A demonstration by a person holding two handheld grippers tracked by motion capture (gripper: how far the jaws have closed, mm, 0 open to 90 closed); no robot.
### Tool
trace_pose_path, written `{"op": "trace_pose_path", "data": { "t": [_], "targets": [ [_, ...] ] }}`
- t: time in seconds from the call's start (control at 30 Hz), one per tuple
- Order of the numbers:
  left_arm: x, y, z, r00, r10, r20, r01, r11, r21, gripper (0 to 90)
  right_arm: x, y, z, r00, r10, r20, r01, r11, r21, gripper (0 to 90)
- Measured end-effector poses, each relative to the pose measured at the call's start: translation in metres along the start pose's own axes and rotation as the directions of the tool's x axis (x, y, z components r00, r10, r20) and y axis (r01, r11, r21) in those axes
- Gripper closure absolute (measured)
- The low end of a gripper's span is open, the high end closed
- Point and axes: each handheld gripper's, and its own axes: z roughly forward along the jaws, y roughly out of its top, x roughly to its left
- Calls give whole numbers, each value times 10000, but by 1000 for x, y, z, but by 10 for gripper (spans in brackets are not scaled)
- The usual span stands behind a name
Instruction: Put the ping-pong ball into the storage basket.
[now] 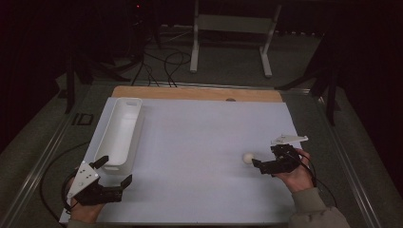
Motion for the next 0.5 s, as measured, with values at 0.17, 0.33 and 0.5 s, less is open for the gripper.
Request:
{"op": "trace_pose_path", "data": {
  "t": [0.17, 0.33, 0.5],
  "targets": [
    [0, 0, 0, 10000, -13, -8, 13, 10000, 12, 0, -2, 1, 3, 10000, -64, -76, 65, 9998, 165, 77],
    [0, 0, 1, 10000, -22, -29, 22, 10000, 70, 0, -3, 1, 5, 9999, -61, -114, 65, 9995, 313, 77],
    [1, -1, 1, 10000, -31, -58, 32, 10000, 84, 0, -3, 2, 8, 9999, -93, -130, 97, 9992, 379, 77]
  ]
}}
